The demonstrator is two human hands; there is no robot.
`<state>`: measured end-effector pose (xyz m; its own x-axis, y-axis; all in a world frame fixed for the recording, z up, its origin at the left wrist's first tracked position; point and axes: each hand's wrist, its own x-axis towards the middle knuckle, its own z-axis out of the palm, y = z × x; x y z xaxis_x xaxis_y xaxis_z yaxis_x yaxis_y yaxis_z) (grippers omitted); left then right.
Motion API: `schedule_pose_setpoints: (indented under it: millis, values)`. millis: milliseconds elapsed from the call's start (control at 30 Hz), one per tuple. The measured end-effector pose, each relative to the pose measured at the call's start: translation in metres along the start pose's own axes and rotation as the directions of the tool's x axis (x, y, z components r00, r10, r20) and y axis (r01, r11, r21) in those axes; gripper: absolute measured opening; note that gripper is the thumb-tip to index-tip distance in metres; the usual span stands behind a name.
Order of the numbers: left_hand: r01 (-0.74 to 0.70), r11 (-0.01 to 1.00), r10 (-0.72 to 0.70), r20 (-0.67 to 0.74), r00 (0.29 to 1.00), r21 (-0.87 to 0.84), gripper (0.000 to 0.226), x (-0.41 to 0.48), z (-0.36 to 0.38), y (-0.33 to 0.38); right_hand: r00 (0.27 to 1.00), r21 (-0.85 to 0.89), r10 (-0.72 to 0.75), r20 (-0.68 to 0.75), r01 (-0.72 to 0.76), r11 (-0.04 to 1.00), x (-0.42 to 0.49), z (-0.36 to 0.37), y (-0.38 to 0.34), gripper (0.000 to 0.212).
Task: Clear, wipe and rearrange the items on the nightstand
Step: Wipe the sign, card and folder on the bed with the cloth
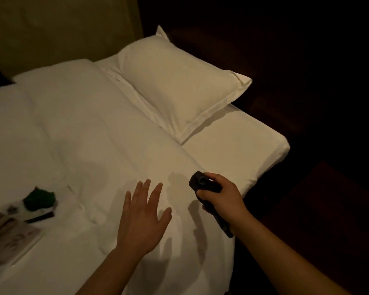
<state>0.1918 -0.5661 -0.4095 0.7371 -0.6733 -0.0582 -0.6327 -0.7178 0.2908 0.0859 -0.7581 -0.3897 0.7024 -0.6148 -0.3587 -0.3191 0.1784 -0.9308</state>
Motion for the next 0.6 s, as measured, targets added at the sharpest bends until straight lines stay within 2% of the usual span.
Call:
schedule_pose_setpoints:
  millis: [333, 500, 600]
  values:
    - [0.229, 0.97, -0.235, -0.066, 0.97, -0.087, 0.078, -0.047, -0.036, -0.119, 0.969, -0.144, -0.04, 0.245, 0.077, 0.987, -0.008, 0.128, -0.019, 0.042]
    - [0.302, 0.946, -0.311, -0.067, 0.948, -0.113, 0.074, -0.075, -0.057, -0.185, 0.954, -0.176, -0.022, 0.3, 0.078, 0.981, -0.017, 0.203, -0.02, 0.039]
    - [0.33, 0.939, -0.341, -0.133, 0.93, -0.099, 0.07, -0.092, -0.076, -0.232, 0.95, -0.189, -0.015, 0.312, 0.077, 0.979, -0.024, 0.255, -0.022, 0.04]
